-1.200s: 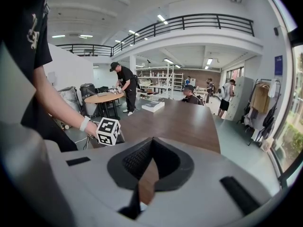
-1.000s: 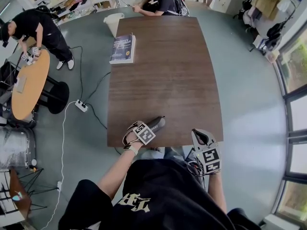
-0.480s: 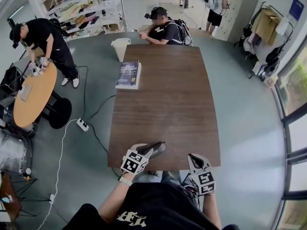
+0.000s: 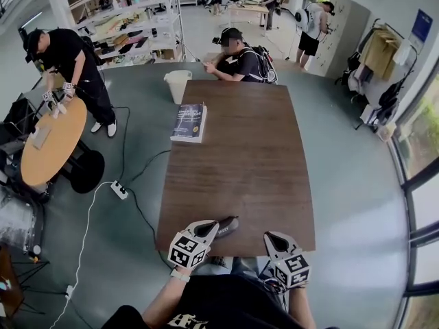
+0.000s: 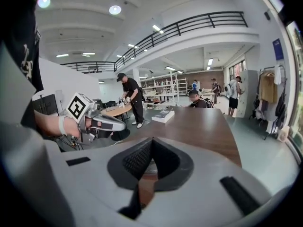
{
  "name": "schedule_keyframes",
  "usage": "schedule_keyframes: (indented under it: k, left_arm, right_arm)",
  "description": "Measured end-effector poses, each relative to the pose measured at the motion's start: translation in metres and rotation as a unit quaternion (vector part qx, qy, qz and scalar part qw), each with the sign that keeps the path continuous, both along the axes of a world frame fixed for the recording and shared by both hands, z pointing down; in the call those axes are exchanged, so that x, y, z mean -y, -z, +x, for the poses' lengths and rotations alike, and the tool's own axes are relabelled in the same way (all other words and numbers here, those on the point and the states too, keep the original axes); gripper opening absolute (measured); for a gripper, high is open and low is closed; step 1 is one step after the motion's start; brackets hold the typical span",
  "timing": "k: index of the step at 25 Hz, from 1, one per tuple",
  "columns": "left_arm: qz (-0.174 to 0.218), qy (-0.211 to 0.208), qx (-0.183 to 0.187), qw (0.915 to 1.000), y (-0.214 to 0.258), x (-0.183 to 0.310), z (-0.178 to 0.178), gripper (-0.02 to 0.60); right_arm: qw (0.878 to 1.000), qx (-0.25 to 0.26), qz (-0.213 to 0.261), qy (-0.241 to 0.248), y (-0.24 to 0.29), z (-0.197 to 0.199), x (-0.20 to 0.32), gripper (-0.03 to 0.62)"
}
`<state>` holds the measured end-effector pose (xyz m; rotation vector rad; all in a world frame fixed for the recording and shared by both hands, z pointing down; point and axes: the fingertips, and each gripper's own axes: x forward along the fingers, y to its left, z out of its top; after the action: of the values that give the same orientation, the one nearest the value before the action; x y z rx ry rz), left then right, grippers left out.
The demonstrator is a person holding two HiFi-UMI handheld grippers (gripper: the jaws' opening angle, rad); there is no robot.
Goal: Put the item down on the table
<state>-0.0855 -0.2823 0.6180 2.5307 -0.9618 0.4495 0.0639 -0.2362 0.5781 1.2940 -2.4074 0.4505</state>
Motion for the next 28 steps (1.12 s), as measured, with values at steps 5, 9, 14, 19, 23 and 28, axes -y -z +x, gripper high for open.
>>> schedule_keyframes:
  k: [5, 9, 14, 19, 23, 28]
  left_arm:
    - [-0.005, 0.007, -0.025, 0.9997, 0.002, -0.018, -0.006, 0.006]
    - [0.005, 0.005, -0.034, 0.9994, 0.01, -0.027, -0.007, 0.006]
    - [0.017, 0.017, -0.04, 0.9989, 0.02, -0.03, -0.015, 0.006]
    - [0.032, 0.028, -0.049, 0.9979, 0.033, -0.033, -0.024, 0.006]
    - [0.04, 0.025, -0.054, 0.9975, 0.046, -0.043, -0.013, 0.006]
    - [0.044, 0.012, -0.061, 0.997, 0.059, -0.072, 0.012, 0.006]
  right_arm:
    - [1.0, 0.028, 0.004, 0.001, 0.009, -0.007, -0.008, -0.012]
    - [0.999, 0.047, 0.009, 0.009, 0.014, -0.015, -0.014, -0.012]
    - [0.998, 0.053, 0.015, 0.032, 0.018, -0.026, -0.017, -0.012]
    - [0.997, 0.045, 0.037, 0.053, 0.032, -0.033, -0.012, -0.012]
    - [0.996, 0.042, 0.047, 0.056, 0.045, -0.024, -0.019, -0.012]
    - [0.997, 0.045, 0.043, 0.041, 0.047, -0.001, -0.047, -0.012]
